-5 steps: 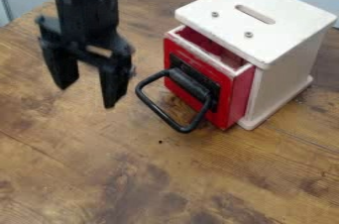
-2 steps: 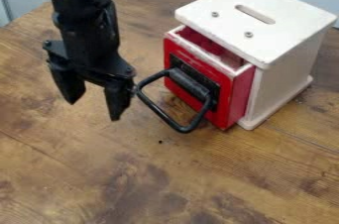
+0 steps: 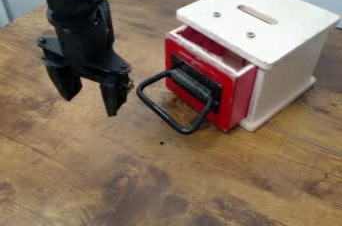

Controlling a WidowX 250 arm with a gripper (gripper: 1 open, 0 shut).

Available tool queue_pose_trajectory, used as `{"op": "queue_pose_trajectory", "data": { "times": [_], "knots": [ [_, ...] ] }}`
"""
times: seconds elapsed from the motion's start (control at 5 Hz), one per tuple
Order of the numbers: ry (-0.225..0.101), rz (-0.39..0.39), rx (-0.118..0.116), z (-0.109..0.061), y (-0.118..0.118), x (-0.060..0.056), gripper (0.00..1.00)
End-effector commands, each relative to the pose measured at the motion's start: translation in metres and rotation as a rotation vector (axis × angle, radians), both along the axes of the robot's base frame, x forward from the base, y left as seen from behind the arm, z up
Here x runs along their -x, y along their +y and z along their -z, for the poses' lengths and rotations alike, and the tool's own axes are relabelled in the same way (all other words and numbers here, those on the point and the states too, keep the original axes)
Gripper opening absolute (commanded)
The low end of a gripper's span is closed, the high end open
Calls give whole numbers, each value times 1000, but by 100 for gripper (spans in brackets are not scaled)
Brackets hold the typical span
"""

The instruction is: Close the drawer

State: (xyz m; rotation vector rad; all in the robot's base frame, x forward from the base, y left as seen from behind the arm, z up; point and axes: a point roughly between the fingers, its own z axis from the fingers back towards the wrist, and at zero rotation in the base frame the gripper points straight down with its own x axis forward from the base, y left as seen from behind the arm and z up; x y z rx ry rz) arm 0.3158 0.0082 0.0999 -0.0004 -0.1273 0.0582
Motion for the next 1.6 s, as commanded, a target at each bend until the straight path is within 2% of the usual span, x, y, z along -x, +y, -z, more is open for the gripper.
{"op": "queue_pose_trajectory", "data": {
  "times": [0.0, 0.2, 0.4, 0.6, 0.8, 1.0, 1.4],
  "knots": [
    [-8, -50, -9, -1, 7, -4, 100],
    [-14, -38, -5, -13, 0, 0, 100],
    [-36, -36, 0, -20, -6, 1, 100],
    [-38, -22, 0, -29, -12, 1, 100],
    [-61, 24, 2, -44, -20, 2, 100],
    [-42, 81, 1, -51, -25, 1, 100],
    [-26, 41, -5, -40, -33, 10, 100]
  ]
}}
